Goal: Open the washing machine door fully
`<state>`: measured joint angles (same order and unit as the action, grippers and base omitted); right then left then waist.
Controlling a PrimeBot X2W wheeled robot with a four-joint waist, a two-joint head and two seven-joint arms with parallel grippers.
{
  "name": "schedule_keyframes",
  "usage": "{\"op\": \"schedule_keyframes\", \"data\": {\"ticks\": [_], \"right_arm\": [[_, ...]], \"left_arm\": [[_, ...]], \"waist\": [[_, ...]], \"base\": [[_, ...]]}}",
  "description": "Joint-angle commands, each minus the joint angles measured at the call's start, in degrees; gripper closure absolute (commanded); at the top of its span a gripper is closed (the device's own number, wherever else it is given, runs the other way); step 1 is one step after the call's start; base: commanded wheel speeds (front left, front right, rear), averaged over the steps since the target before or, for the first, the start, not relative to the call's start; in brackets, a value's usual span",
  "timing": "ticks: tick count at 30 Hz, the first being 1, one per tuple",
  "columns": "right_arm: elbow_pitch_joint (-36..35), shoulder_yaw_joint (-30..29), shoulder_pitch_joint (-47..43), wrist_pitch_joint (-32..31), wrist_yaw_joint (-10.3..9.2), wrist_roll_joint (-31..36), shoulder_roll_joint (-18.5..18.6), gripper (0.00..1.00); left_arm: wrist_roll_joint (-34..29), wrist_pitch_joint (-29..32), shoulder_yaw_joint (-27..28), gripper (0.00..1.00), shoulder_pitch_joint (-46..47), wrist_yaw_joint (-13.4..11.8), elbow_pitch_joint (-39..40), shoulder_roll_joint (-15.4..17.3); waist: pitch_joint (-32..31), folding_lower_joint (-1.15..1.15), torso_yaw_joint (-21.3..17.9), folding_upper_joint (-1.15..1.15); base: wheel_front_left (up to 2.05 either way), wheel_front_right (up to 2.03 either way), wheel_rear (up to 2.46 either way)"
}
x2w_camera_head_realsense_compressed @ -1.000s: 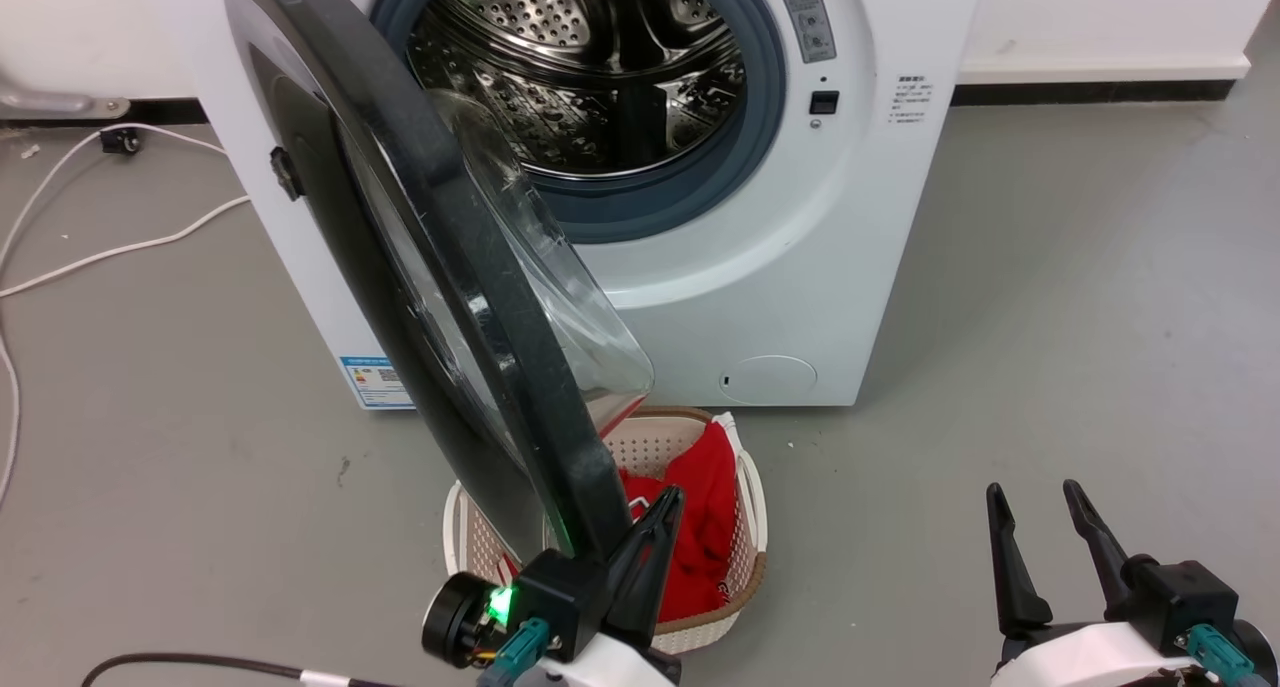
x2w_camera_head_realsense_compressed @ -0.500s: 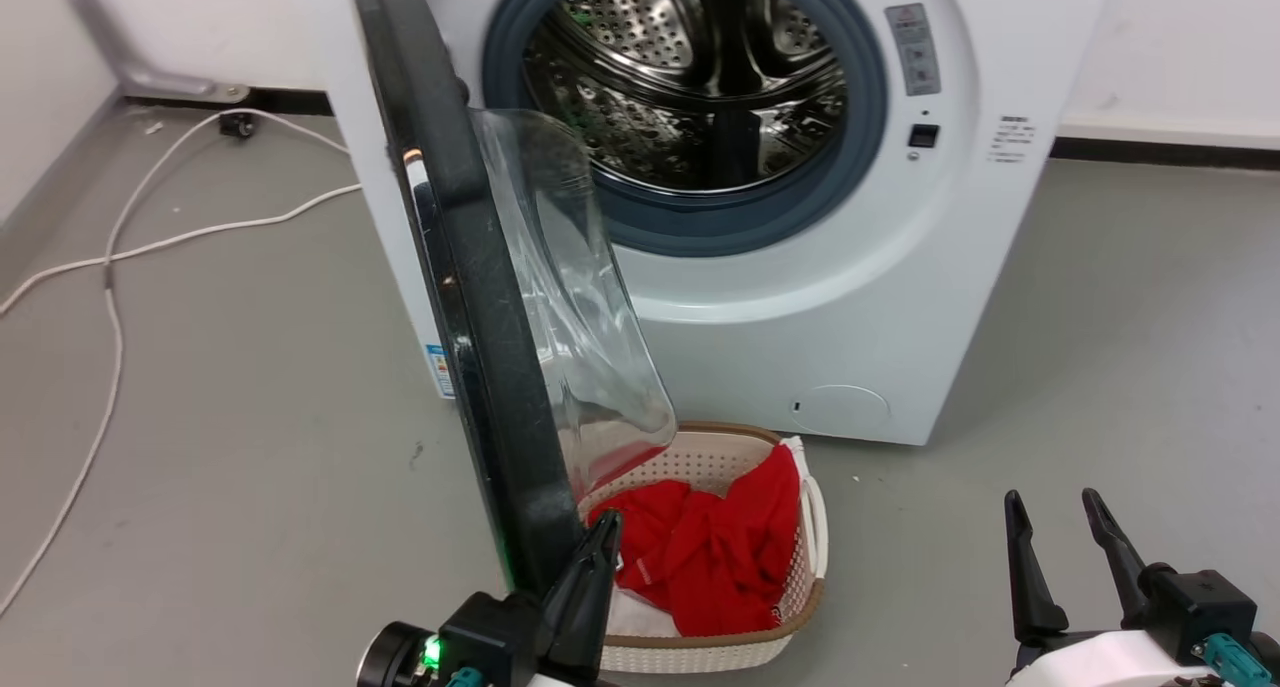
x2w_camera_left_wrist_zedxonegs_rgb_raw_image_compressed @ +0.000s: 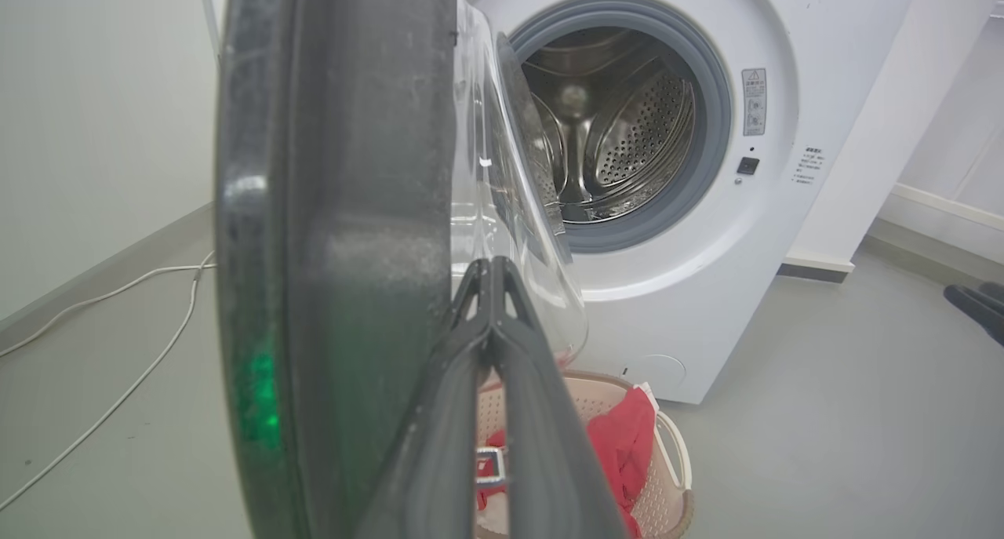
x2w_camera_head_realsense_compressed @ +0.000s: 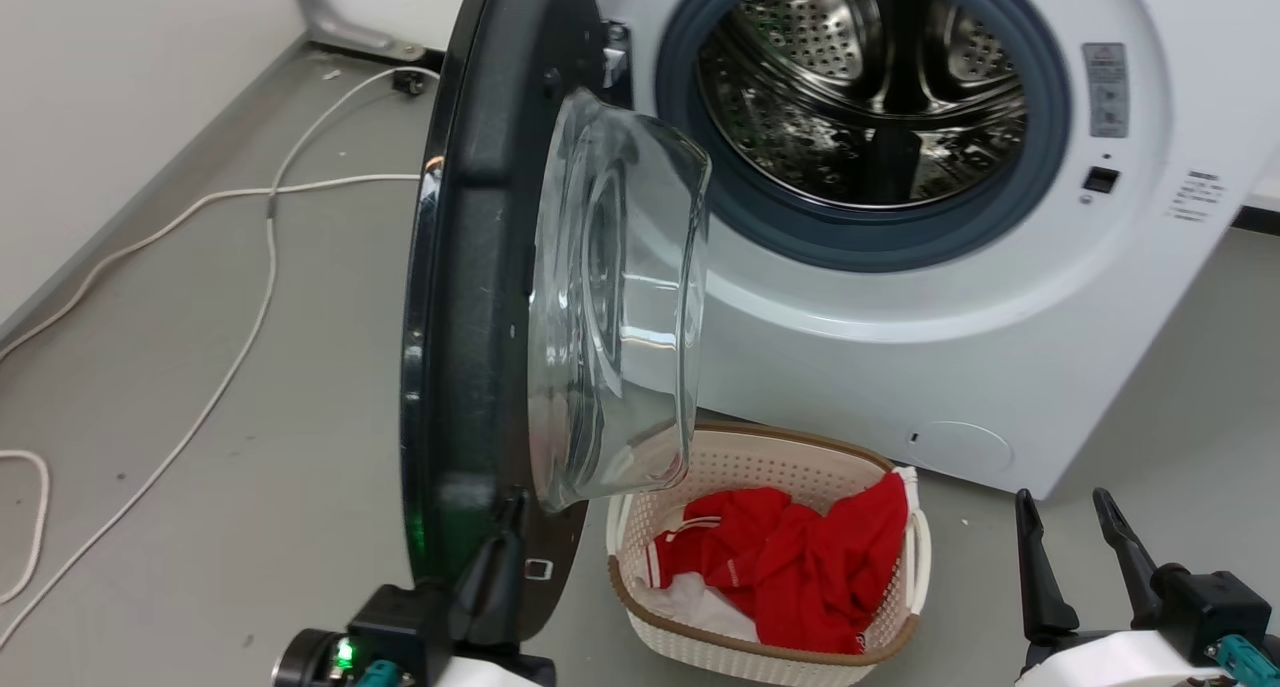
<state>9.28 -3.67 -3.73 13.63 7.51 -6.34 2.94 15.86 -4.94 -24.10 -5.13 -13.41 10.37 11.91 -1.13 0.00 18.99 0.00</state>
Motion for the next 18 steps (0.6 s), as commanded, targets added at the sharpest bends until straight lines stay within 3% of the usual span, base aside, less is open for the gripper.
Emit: {"op": "schedule_keyframes", "data": {"ticks": [1, 8, 18], "right_arm": [[-0.2, -0.2, 0.2, 0.1, -0.04, 0.0, -0.1, 0.00], [-0.2, -0.2, 0.6, -0.1, -0.04, 0.0, -0.1, 0.00], [-1.4, -0.1, 1.7, -1.3, -0.04, 1.1, -0.1, 0.00]], "left_arm": [[0.6, -0.4, 1.6, 1.00, -0.4, -0.7, -0.1, 0.8], [4.0, -2.2, 8.0, 1.00, 1.0, -1.2, -2.9, 3.1], [8.9, -5.7, 15.4, 1.00, 5.5, 0.6, -10.2, 5.7]], "waist": [[0.2, 0.00, 2.1, 0.00], [0.7, 0.00, 4.2, 0.00], [3.4, 0.00, 3.1, 0.00]], "base": [[0.00, 0.00, 0.00], [0.00, 0.00, 0.00], [0.00, 0.00, 0.00]]}}
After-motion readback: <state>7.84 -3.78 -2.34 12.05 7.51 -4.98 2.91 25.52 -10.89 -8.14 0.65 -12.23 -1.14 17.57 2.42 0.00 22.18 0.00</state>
